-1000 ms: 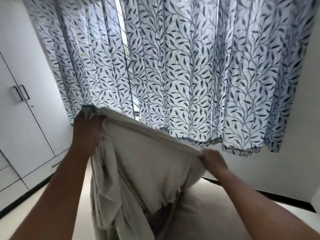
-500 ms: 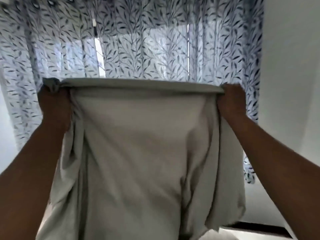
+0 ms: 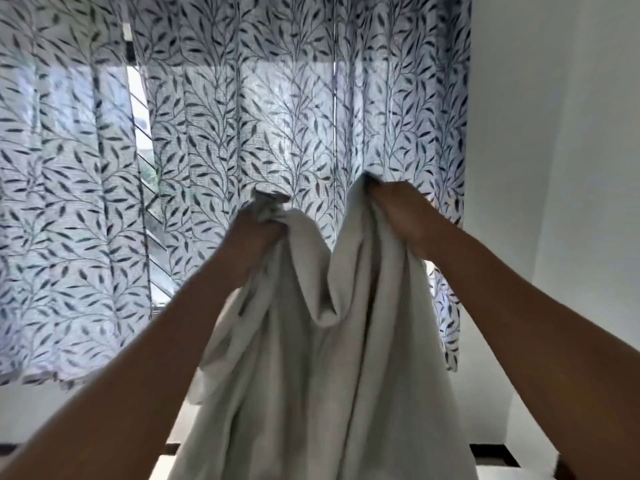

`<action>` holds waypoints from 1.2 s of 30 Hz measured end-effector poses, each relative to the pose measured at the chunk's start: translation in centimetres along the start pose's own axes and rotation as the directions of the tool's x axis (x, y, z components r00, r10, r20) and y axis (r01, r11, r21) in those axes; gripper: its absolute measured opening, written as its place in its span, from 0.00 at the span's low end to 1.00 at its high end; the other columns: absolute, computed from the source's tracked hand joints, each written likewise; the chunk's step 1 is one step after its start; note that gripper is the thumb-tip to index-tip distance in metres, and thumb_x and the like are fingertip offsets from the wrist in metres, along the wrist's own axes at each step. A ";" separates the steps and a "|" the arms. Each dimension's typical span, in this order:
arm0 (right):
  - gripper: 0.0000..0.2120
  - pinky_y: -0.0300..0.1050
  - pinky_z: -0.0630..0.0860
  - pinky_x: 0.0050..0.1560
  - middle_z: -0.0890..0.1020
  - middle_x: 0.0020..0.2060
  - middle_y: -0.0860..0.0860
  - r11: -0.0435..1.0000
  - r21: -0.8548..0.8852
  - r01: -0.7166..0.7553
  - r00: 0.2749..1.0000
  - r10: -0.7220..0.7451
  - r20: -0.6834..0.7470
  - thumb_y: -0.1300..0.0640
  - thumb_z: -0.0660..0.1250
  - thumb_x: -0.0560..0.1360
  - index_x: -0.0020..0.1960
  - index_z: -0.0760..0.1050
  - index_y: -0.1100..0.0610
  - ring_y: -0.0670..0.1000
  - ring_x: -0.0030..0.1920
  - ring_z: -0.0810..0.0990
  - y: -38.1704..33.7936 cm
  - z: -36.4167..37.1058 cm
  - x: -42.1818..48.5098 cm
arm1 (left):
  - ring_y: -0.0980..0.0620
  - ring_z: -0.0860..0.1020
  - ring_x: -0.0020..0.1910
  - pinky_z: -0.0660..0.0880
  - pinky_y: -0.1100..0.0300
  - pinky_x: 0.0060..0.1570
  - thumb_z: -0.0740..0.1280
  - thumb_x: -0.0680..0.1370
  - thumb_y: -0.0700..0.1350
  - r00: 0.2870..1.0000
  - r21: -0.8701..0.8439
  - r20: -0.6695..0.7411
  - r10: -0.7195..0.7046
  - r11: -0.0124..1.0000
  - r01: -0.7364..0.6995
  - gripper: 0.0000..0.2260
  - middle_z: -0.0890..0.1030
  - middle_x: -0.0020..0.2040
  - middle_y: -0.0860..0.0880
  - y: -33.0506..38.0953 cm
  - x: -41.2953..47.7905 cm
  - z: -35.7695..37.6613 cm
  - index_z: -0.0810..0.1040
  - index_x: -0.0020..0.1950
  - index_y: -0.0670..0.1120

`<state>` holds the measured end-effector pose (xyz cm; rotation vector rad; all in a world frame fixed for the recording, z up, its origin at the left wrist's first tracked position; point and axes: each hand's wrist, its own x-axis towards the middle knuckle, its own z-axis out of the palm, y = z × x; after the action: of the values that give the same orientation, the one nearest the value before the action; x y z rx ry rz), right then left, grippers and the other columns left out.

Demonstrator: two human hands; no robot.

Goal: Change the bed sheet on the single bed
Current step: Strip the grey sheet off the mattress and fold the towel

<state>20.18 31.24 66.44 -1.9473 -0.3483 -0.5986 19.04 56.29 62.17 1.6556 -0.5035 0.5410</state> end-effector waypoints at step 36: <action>0.06 0.46 0.80 0.42 0.79 0.41 0.54 0.354 0.845 -0.401 0.884 0.392 0.255 0.58 0.62 0.77 0.50 0.76 0.59 0.51 0.40 0.80 15.1 -0.4 -6.3 | 0.52 0.80 0.37 0.77 0.63 0.38 0.65 0.75 0.28 0.783 0.032 0.492 -0.382 0.906 0.422 0.06 0.83 0.40 0.45 -6.6 -9.6 2.5 0.80 0.46 0.37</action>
<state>22.24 24.41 51.71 -0.9076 -0.1128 -0.0072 15.62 54.99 50.85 1.7565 -0.5037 -0.2298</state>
